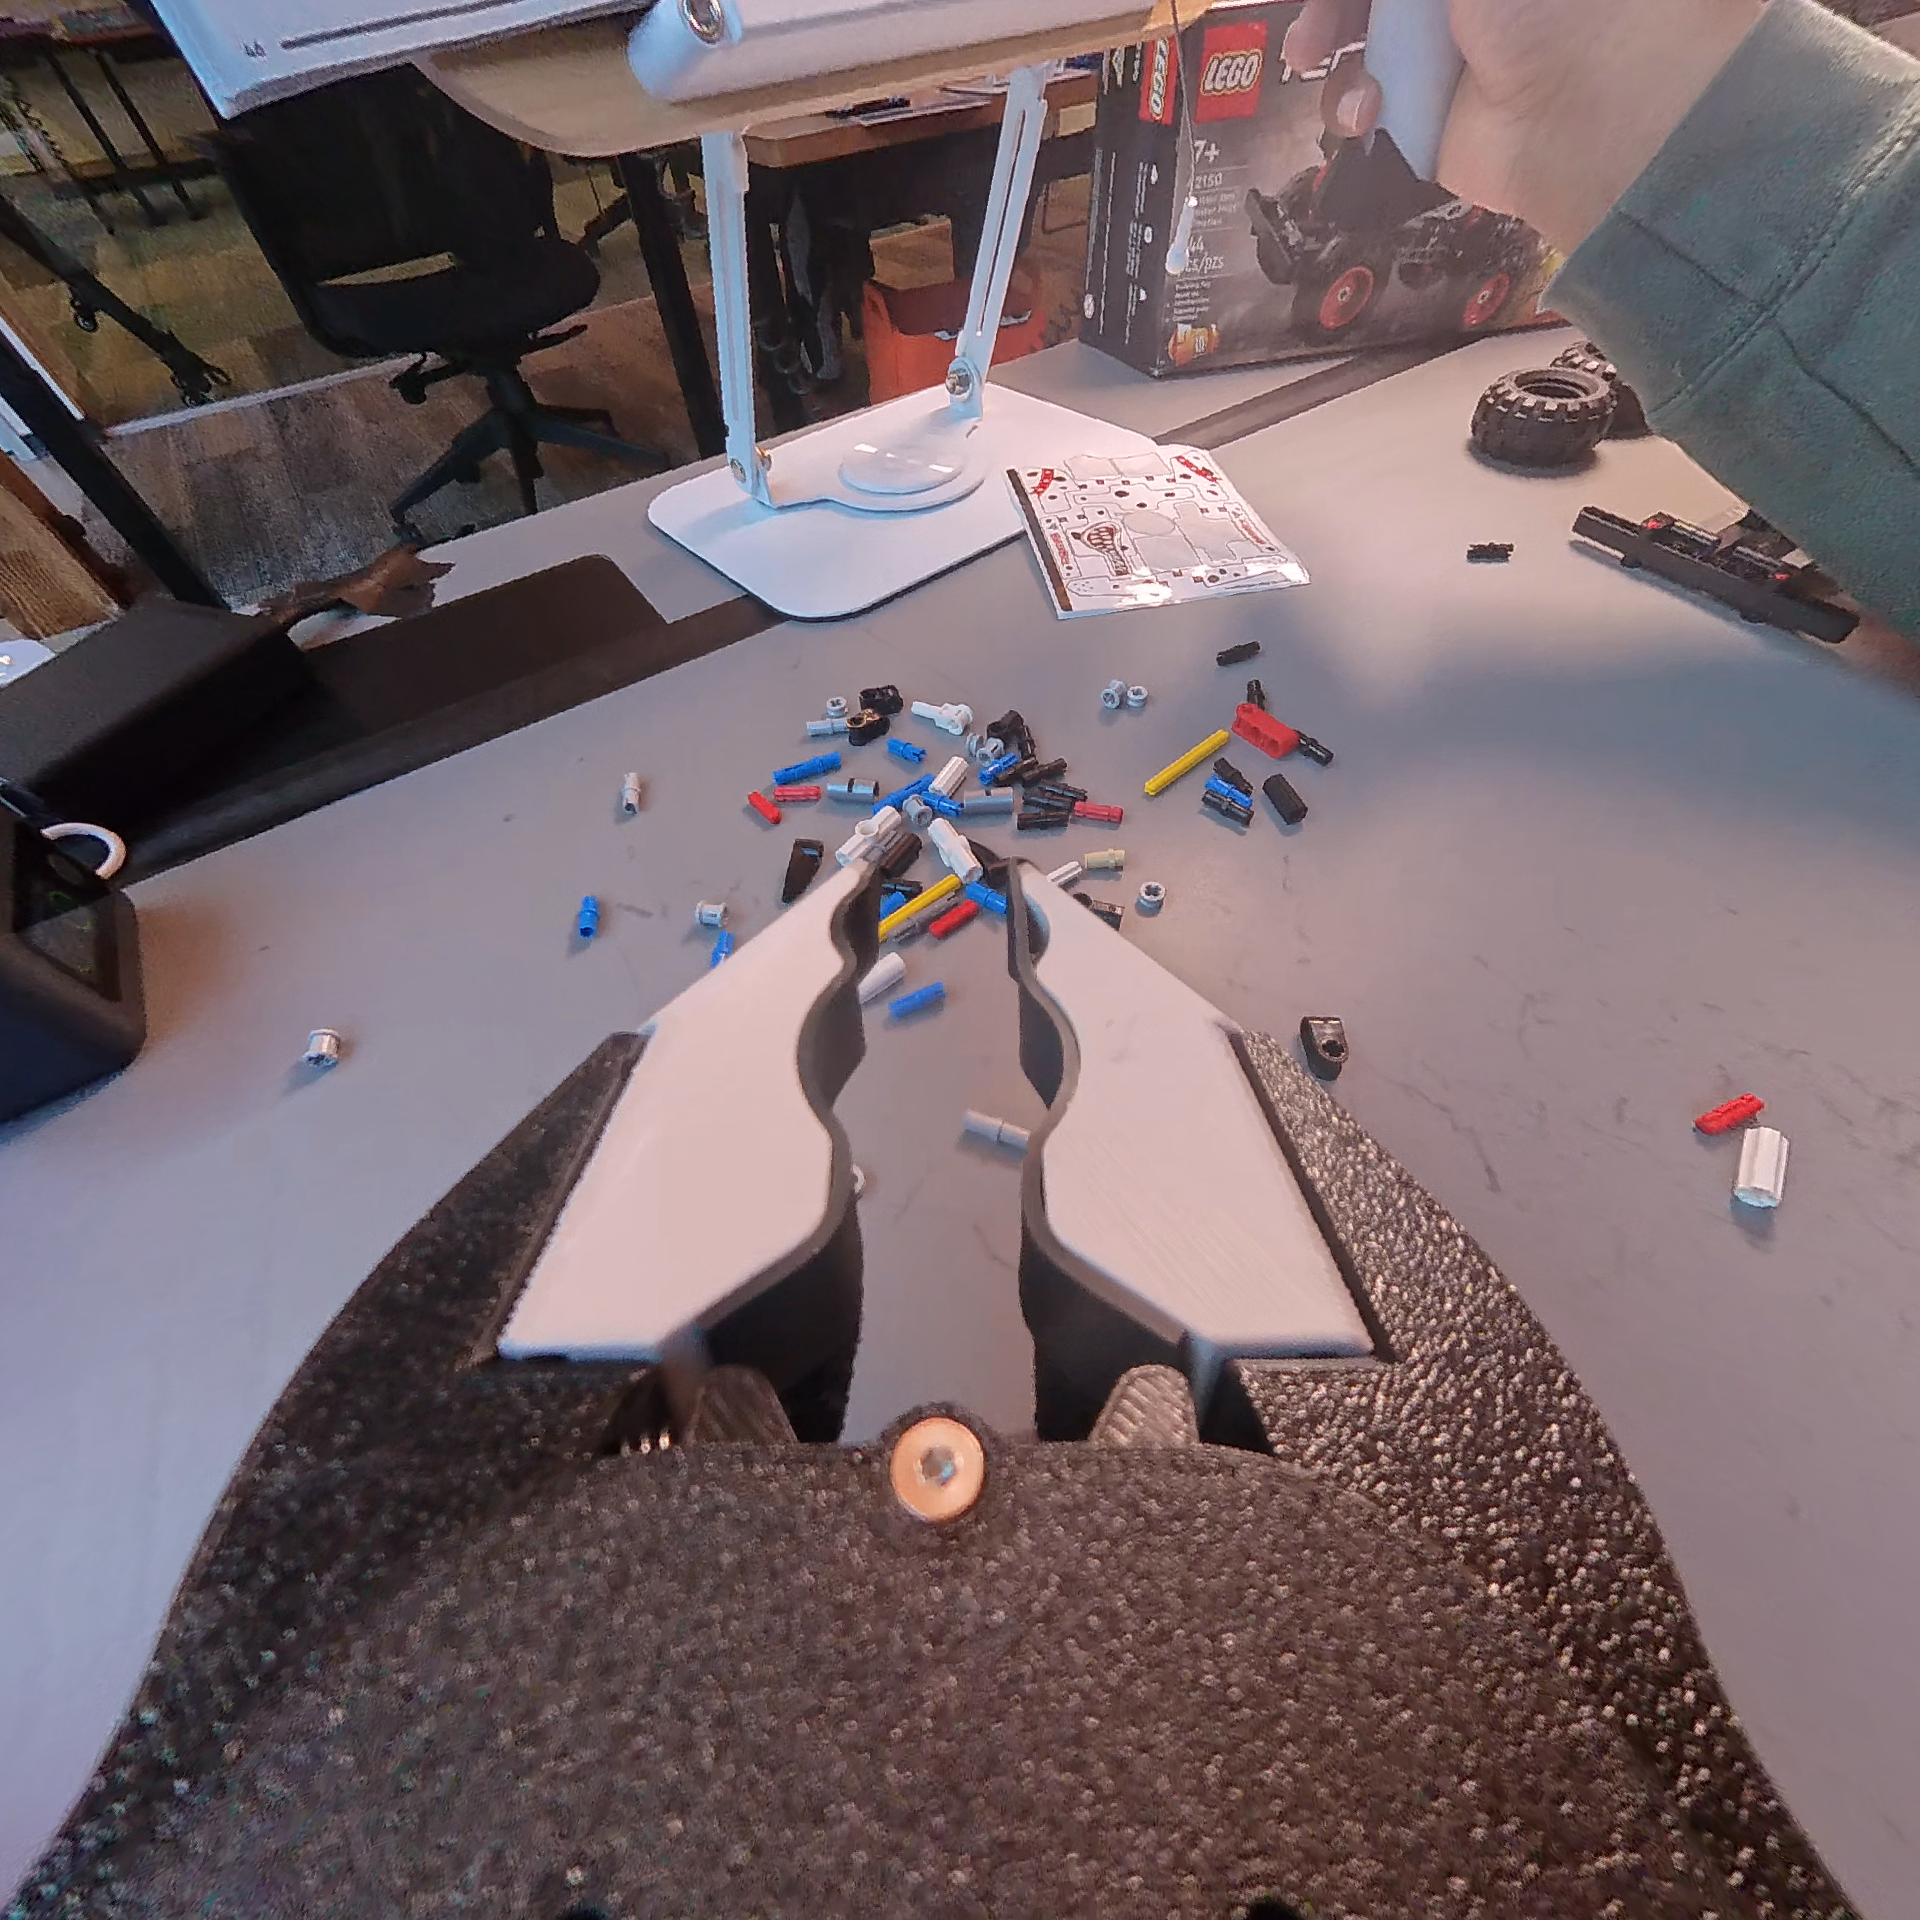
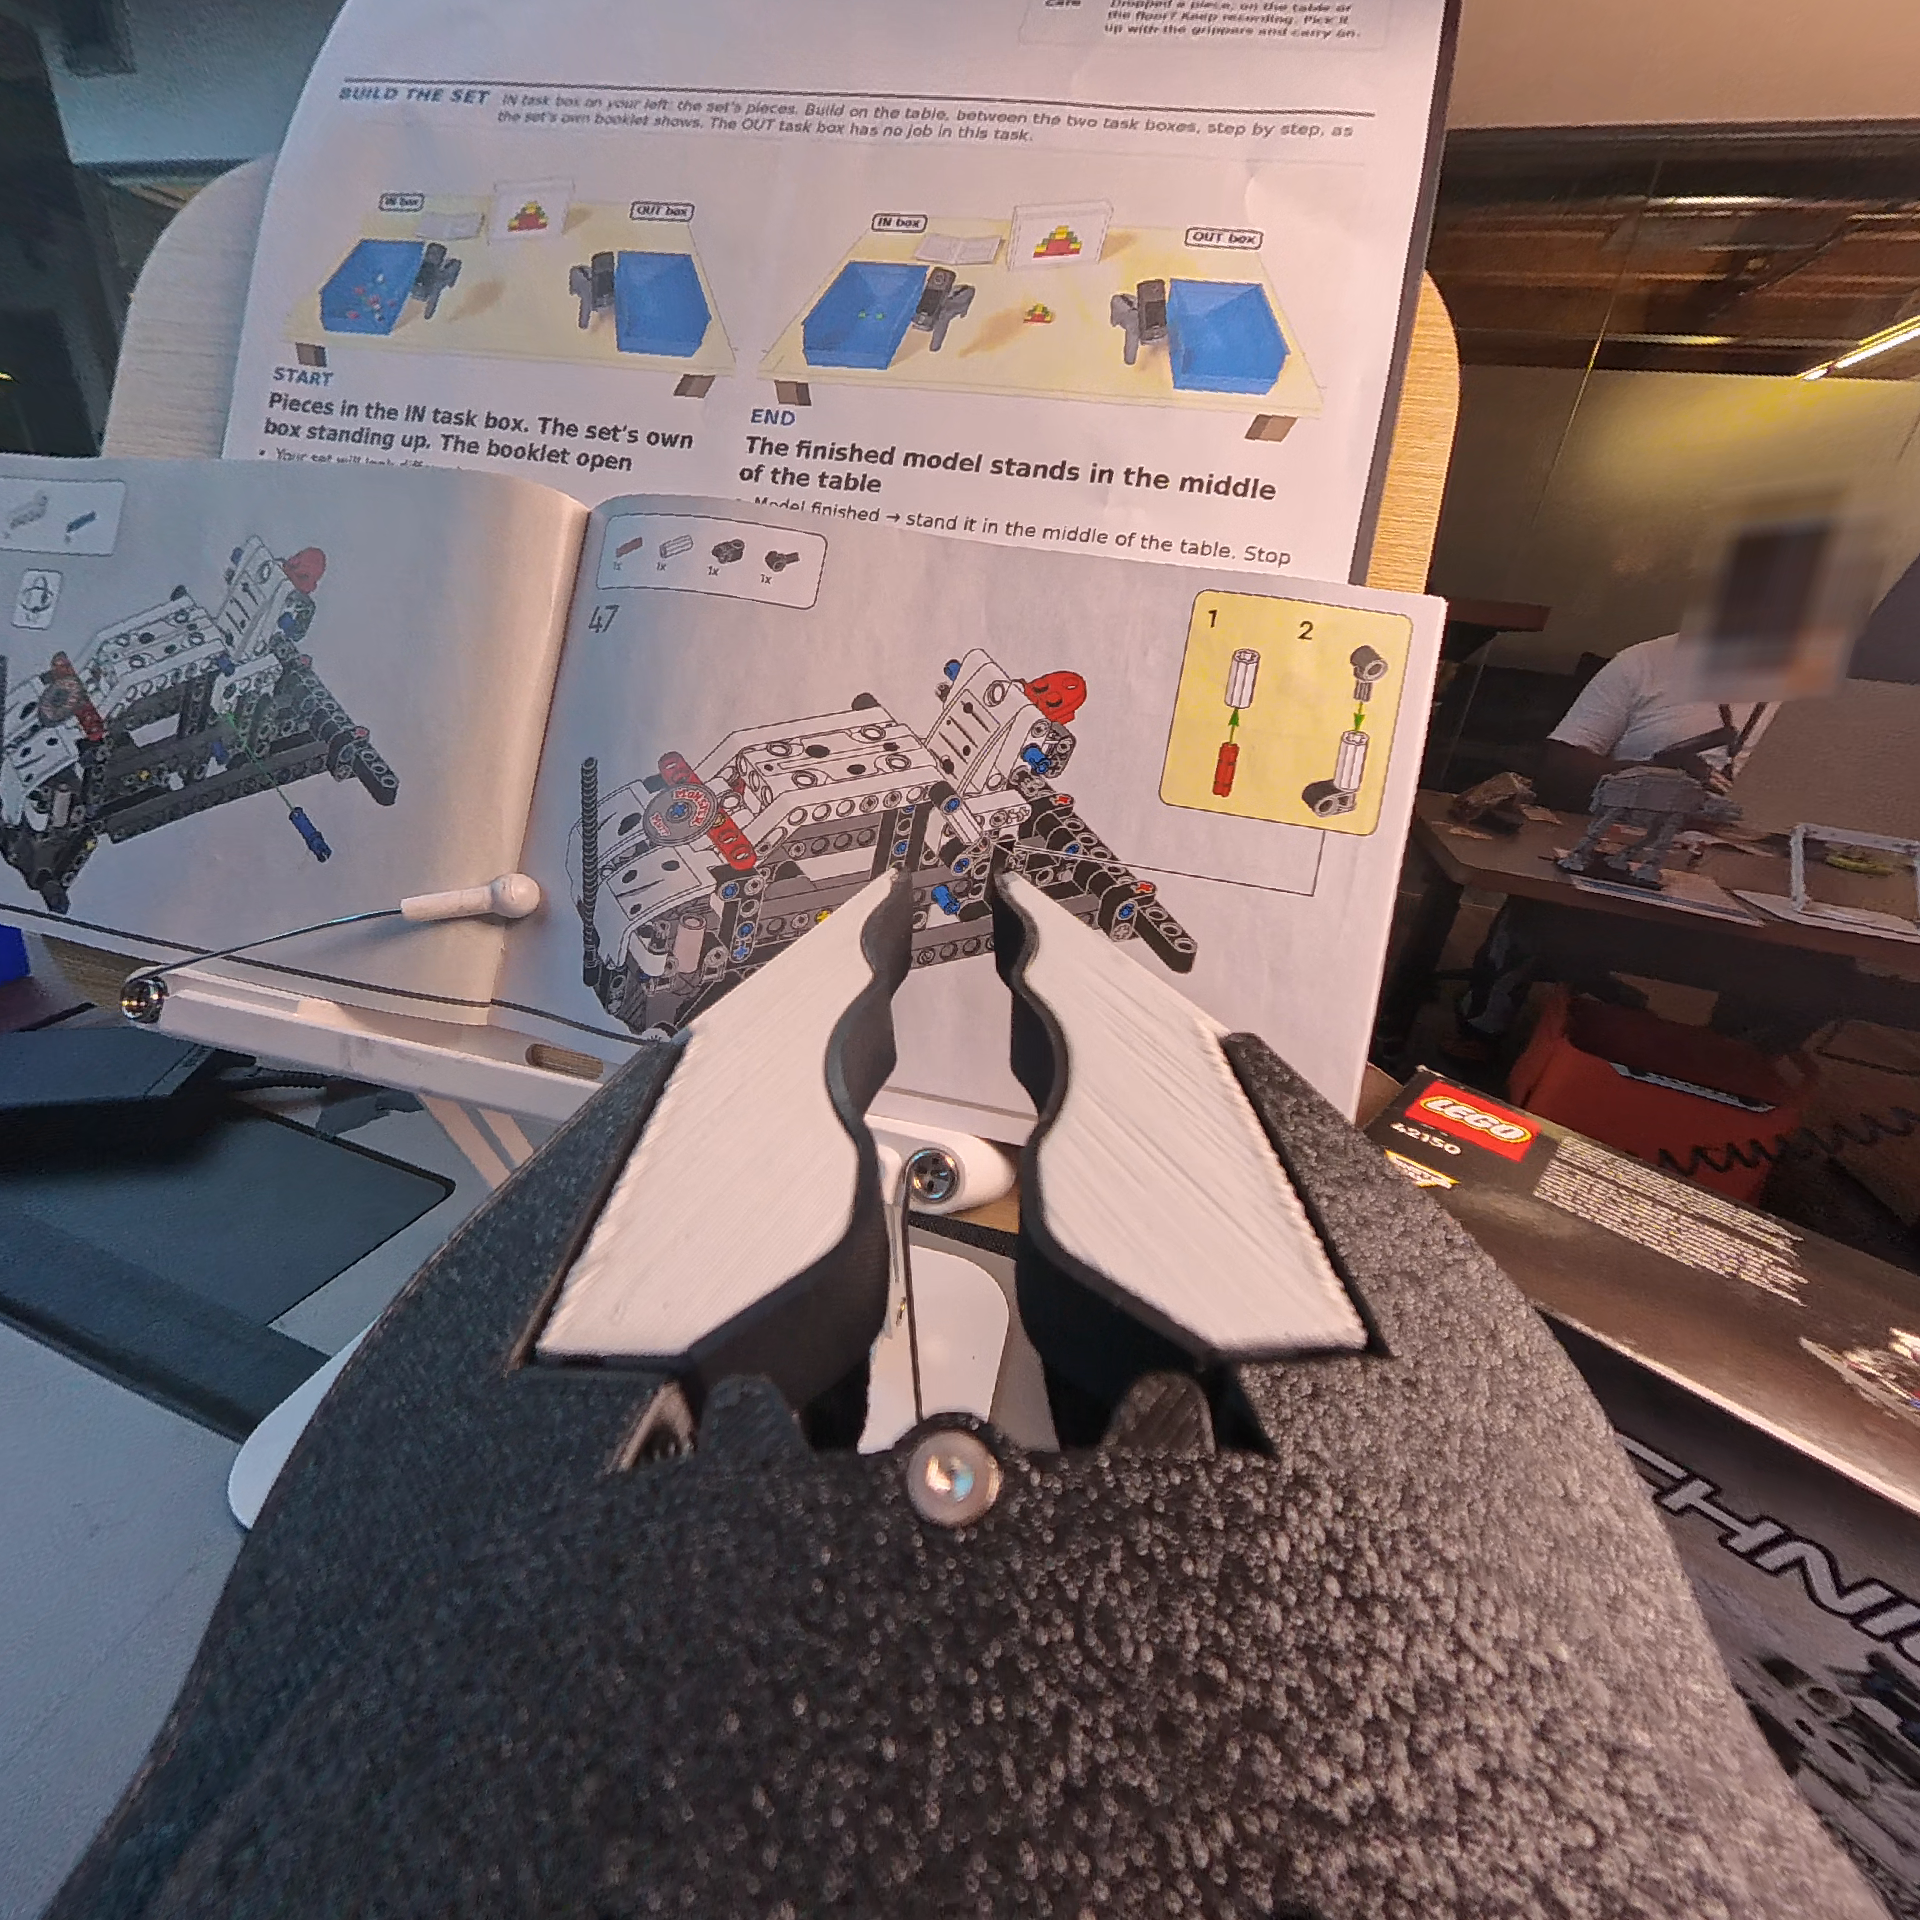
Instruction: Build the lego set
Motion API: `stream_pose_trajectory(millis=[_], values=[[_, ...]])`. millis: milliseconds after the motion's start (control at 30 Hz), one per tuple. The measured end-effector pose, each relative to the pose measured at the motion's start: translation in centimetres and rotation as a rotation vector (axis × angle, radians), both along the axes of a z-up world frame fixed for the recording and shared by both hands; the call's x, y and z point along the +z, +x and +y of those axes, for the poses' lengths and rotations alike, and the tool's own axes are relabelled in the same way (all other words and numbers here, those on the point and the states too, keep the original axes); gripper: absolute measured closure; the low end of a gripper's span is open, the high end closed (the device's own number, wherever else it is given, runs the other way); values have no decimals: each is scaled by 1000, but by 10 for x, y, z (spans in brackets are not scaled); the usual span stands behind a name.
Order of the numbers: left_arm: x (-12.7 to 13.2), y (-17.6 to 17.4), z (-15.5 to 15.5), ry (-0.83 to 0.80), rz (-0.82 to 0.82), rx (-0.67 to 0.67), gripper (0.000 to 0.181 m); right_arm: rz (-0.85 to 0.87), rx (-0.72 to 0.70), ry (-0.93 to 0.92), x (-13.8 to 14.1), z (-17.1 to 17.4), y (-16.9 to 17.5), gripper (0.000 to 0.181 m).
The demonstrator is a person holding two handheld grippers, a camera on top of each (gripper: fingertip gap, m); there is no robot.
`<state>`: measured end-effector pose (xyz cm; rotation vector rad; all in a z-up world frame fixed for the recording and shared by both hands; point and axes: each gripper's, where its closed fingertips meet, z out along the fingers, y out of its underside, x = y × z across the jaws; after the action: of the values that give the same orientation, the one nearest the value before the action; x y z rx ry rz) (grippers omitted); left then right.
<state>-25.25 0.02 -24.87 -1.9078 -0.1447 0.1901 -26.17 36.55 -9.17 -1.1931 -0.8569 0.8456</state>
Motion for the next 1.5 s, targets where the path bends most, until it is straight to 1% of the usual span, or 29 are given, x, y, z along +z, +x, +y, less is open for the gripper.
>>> stream_pose_trajectory(millis=[233, 400, 600, 900, 1000, 1167, 1300, 1500], values=[[5, -2, -1, 21, 26, 11, 162, 16, -28, -12, 3, 9, 6, 164], [4, -2, -1, 19, 19, 12, 162, 39, -62, -43, 4, 20, 14, 161], [3, -1, -1, 15, 8, 11, 162, 75, -67, -97, 5, 29, 21, 160], [1, 0, 0, 8, -6, 7, 160, 99, -68, -112, 8, 33, 25, 160], [2, 0, 0, 10, -10, 9, 160, 104, -74, -107, 10, 33, 26, 162], [2, 2, 0, 15, -50, 4, 160, 122, -104, -93, 14, 35, 30, 174], [3, 1, 0, 22, -53, 9, 159, 126, -107, -82, 16, 33, 29, 180], [4, 0, -1, 29, -56, 16, 160, 109, -77, -68, 13, 26, 23, 181]])
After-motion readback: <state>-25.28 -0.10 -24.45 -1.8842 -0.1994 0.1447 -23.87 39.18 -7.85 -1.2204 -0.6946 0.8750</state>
